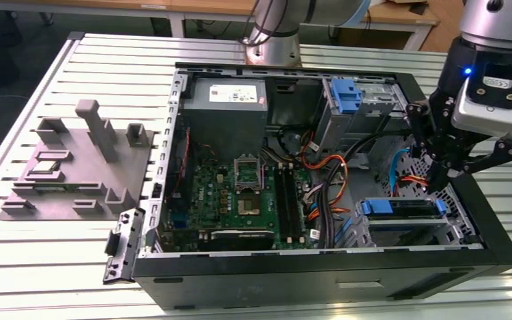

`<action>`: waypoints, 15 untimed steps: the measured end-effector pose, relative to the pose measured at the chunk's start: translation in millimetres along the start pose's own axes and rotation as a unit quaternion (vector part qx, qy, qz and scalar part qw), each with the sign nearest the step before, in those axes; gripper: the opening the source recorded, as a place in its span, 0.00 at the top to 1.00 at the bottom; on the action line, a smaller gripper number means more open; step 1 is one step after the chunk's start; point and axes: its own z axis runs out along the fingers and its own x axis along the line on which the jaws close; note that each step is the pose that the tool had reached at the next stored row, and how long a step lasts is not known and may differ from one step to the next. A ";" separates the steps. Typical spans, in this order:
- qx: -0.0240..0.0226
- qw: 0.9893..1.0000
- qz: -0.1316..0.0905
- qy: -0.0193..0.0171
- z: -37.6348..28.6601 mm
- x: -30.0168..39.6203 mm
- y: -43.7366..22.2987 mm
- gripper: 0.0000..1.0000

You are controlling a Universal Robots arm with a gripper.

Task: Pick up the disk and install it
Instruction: 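Insert the first disk wire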

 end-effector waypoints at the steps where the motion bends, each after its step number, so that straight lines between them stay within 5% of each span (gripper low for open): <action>1: 0.001 1.000 0.002 0.000 0.0 -0.2 1.4 0.83; 5: 0.005 1.000 0.016 0.000 0.6 -0.7 3.6 0.83; 8: 0.013 0.999 0.042 0.002 1.8 -0.3 3.7 0.83; 15: 0.033 0.994 0.103 0.005 5.1 0.7 3.8 0.83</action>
